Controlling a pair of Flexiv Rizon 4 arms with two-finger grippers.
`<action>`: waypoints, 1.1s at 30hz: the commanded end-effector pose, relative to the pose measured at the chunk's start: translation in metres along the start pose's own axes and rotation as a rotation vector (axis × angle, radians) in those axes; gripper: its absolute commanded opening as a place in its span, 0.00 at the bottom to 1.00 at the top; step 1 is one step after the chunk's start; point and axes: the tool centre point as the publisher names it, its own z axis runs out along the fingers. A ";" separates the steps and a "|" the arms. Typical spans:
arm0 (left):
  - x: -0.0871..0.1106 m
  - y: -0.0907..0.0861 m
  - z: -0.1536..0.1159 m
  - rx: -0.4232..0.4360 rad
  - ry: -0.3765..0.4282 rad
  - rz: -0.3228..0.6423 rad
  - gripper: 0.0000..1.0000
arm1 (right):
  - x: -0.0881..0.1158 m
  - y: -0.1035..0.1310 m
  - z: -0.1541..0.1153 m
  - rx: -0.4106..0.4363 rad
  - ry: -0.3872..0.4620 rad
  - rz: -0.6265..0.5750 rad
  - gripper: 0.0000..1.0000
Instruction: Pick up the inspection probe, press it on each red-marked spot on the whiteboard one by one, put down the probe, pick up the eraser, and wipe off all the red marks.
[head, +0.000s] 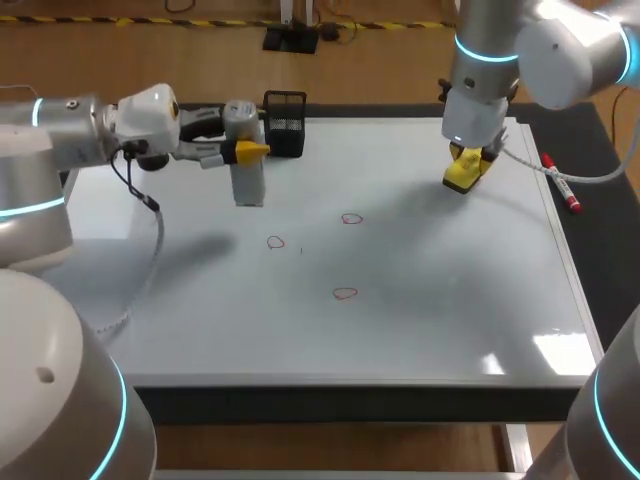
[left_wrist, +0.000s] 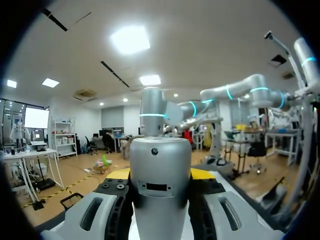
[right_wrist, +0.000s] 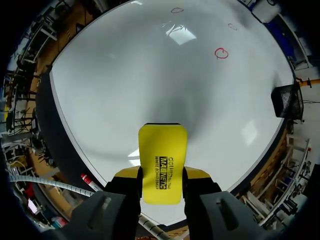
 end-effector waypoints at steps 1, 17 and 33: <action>0.014 0.010 0.002 0.025 0.003 -0.006 0.00 | 0.001 0.000 -0.001 0.002 0.001 -0.001 0.00; 0.034 0.047 0.009 0.069 0.040 -0.001 0.00 | 0.001 0.000 -0.001 0.002 0.001 -0.001 0.00; 0.022 0.068 0.014 0.068 0.072 -0.015 0.00 | 0.001 0.000 -0.001 0.002 0.001 -0.001 0.00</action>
